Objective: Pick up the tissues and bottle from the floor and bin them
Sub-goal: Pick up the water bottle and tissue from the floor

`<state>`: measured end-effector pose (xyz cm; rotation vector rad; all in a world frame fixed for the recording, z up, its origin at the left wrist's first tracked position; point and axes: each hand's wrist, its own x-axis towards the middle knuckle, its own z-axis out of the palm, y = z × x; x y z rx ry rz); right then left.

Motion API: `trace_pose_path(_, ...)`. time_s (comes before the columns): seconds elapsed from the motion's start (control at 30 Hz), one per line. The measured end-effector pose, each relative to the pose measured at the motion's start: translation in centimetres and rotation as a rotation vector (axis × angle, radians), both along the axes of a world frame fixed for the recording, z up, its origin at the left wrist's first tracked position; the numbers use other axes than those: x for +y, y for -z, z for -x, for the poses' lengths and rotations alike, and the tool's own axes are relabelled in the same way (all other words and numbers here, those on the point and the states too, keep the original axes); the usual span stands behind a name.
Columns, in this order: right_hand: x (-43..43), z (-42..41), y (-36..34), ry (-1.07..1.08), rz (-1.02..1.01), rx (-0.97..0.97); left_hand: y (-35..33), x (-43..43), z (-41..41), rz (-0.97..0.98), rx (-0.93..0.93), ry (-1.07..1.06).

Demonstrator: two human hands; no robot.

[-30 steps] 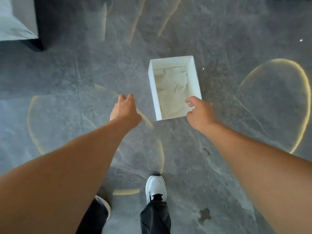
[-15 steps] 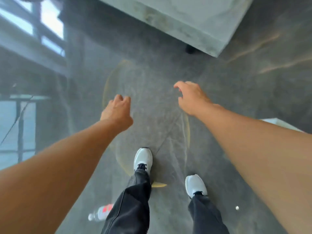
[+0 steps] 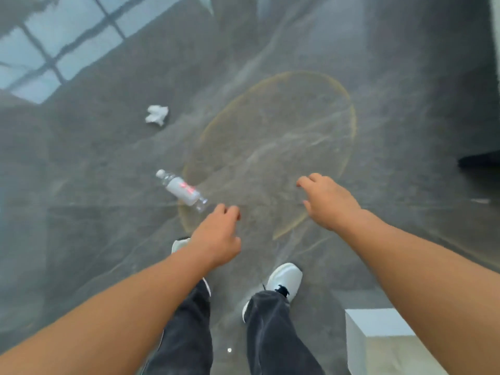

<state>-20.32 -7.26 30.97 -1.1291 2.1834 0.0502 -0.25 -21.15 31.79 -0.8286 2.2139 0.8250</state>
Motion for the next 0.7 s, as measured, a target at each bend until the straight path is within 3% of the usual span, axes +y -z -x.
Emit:
trace_pose_path(0.13,-8.5,-7.2,0.7,-0.178,0.03,-0.085,0.2,-5.0,-9.2,0.078,-0.149,-0.026)
trace_pose_path(0.27,-15.6,-12.7,-0.1,-0.217,0.029,-0.123,0.2,-9.7,-16.3,0.095,-0.176,-0.437)
trace_pose_path(0.33,-18.3,-14.5,-0.5,-0.223,0.026,-0.131,0.4,-11.6,-18.6,0.077,-0.207,-0.538)
trace_pose_path(0.7,-32.3,-13.7,1.8,-0.144,-0.129,-0.082,2.8,-18.0,-15.8,-0.143,-0.195,-0.479)
